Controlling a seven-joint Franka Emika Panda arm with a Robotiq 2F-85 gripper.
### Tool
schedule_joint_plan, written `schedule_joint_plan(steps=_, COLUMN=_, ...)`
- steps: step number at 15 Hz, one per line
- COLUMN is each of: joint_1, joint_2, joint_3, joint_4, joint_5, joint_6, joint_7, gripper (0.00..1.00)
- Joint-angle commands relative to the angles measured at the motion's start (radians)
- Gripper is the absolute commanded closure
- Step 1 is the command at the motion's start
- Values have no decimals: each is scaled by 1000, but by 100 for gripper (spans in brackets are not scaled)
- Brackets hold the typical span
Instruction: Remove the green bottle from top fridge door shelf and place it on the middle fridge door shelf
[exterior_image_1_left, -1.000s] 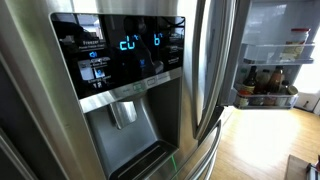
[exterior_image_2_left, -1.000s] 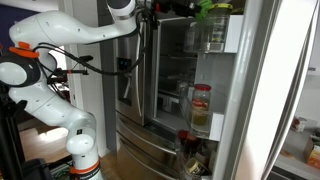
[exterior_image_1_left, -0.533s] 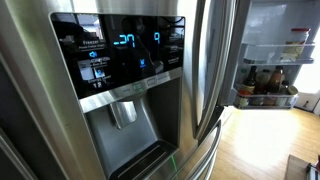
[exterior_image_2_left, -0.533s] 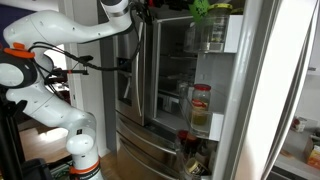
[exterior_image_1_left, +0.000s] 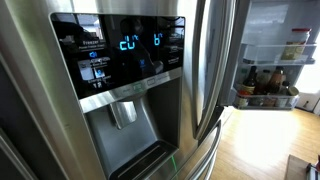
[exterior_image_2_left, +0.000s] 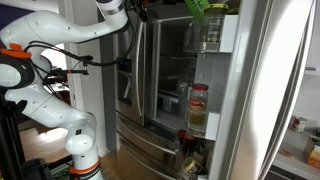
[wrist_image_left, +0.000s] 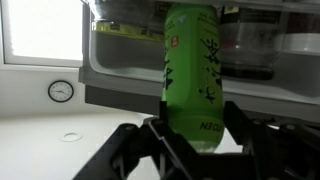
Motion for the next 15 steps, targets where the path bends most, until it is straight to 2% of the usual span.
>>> schedule_joint_plan(steps=1, joint_1=-17, joint_2=-20, joint_3=22, joint_4=-11, joint_5=-37, joint_6=32, joint_7=-15, gripper=67)
schedule_joint_plan(steps=9, joint_1=-8, joint_2=-26, joint_3=39, joint_4=32, joint_5=-24, joint_6=-23, joint_7=-27, gripper=67)
schedule_joint_plan(steps=15, joint_1=5, joint_2=-23, joint_3=30, joint_4=64, joint_5=-6, joint_6=-10, joint_7=-22, gripper=67)
